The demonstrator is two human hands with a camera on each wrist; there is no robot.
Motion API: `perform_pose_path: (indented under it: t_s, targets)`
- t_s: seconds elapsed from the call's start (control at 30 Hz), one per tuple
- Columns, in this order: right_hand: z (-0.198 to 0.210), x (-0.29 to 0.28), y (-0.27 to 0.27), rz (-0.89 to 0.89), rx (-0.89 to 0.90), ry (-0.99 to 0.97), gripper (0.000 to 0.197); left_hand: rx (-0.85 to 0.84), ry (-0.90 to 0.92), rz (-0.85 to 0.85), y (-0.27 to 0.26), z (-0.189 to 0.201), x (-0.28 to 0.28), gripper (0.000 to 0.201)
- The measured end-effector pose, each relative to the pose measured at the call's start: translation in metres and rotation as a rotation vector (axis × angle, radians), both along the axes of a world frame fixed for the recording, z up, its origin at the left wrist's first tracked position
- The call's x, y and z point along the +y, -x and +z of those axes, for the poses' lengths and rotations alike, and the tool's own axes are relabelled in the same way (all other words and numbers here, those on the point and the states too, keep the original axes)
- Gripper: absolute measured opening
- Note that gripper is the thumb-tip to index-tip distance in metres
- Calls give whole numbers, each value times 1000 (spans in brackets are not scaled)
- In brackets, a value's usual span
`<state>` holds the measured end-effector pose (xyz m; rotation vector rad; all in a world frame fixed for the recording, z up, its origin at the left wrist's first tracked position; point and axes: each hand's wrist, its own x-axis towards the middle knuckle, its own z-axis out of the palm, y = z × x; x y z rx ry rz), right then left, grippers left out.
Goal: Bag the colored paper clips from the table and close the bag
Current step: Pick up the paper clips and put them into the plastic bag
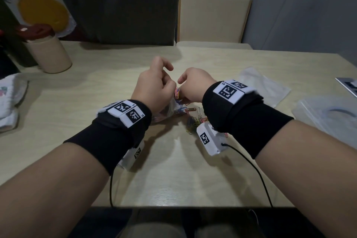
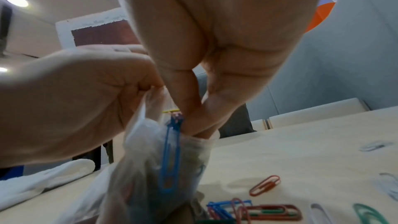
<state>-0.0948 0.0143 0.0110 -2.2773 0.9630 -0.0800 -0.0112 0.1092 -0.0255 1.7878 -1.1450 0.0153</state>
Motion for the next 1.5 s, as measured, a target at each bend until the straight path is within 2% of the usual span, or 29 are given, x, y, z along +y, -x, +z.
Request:
perform_pose_path:
  t_s: [0.17,0.27,0.37,0.5,0.6,0.7,0.77,0.83,1.0,1.17,1.3,1.37,1.4,1.43,1.5]
  targets:
    - [10,1,10,36,36,148,21,9,-19,-14,1,0,0,29]
    - [14,-5,18,30,110,132,19,0,-16,-25,1,0,0,29]
    - [15,-14,35,43,300,160,31,-7,-17,-33,2,0,0,29]
    - [21,-13,64,133,685,304,48,-11,-29,-36,1,0,-1,29]
    - [14,-7,76,141,832,251,57,-27,-29,-34,1,0,-1,29]
    - [-4,-2,79,83,701,190,59,-40,-29,-33,1,-1,-1,30]
    - [-13,2,78,81,616,230,64,-41,-34,-29,1,-1,-1,30]
    - [-18,3,74,119,562,270,58,-44,-42,-22,1,-1,-1,29]
    - [-27,-8,62,202,554,378,36,-41,-31,-29,4,-2,-4,30]
    - [-35,-19,57,130,502,367,25,-33,-45,-86,16,-2,-10,29]
    - [-29,-27,62,13,361,201,25,-24,-52,-104,21,-2,-14,30]
    - [-23,-30,65,-63,156,42,8,-25,-55,-103,21,-2,-15,30]
    - [-18,-30,66,-109,28,-75,5,-25,-55,-102,21,-2,-15,30]
    - [-14,-30,66,-165,-94,-195,13,-25,-53,-101,21,-3,-16,30]
    - [-8,-31,65,-219,-285,-378,16,-24,-47,-100,20,-3,-16,30]
